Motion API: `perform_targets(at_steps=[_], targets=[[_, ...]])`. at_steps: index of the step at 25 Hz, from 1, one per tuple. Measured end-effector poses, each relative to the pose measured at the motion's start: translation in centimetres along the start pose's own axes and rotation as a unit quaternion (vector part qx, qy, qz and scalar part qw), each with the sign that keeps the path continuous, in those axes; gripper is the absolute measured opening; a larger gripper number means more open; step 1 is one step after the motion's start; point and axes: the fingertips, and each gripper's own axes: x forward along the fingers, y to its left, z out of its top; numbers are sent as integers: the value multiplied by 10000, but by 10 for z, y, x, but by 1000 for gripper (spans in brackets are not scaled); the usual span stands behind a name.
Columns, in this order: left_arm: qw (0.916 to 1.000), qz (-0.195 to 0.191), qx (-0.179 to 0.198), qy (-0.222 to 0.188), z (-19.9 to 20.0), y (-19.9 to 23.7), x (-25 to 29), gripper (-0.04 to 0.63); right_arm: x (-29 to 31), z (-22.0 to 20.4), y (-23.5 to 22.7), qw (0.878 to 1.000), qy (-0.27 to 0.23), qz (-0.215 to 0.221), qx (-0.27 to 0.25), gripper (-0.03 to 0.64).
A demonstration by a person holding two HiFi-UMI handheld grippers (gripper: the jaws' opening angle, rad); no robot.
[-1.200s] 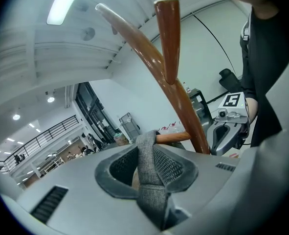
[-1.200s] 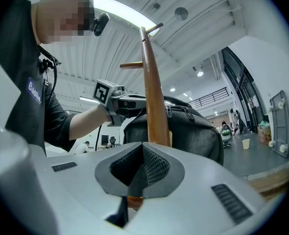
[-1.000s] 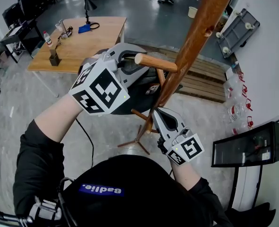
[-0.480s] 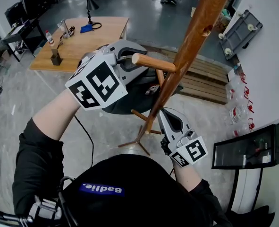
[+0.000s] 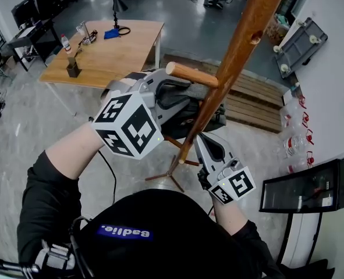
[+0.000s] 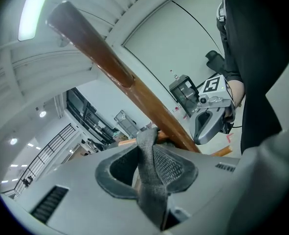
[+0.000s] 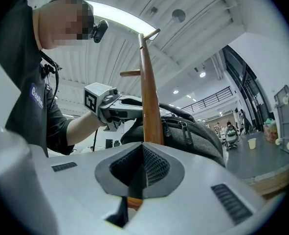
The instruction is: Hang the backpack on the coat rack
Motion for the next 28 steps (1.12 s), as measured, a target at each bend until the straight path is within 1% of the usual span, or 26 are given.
perform_targets(at_steps=[7,10,13,16,18,20,24,26,28], targets=[[9977,405,-520,-179,-6,-3,-4,106,0,-1,0,9998,22,173,90,-3],[9960,621,-631,-120,-9,-2,-9,124,-4,0,4,9992,-27,377,152,-3],[9951,805,-573,67,-9,-4,-13,129,-13,-3,8,9979,-1,594,242,-3],[9944,966,-355,229,-9,-6,-21,129,-22,-12,15,9973,130,628,345,-3],[9937,1065,-199,289,-11,-7,-29,127,-27,-15,23,9977,171,542,372,-3],[9937,1082,-213,215,-12,-10,-40,127,-31,-17,35,9984,201,423,330,-3],[9930,995,-592,-228,-16,-23,-67,127,-35,-18,63,9994,285,78,159,-3],[9910,890,-877,-491,-20,-33,-83,127,-35,-18,80,9994,288,-167,129,-3],[9872,741,-1187,-765,-25,-45,-100,127,-36,-23,101,9987,298,-393,147,-3]])
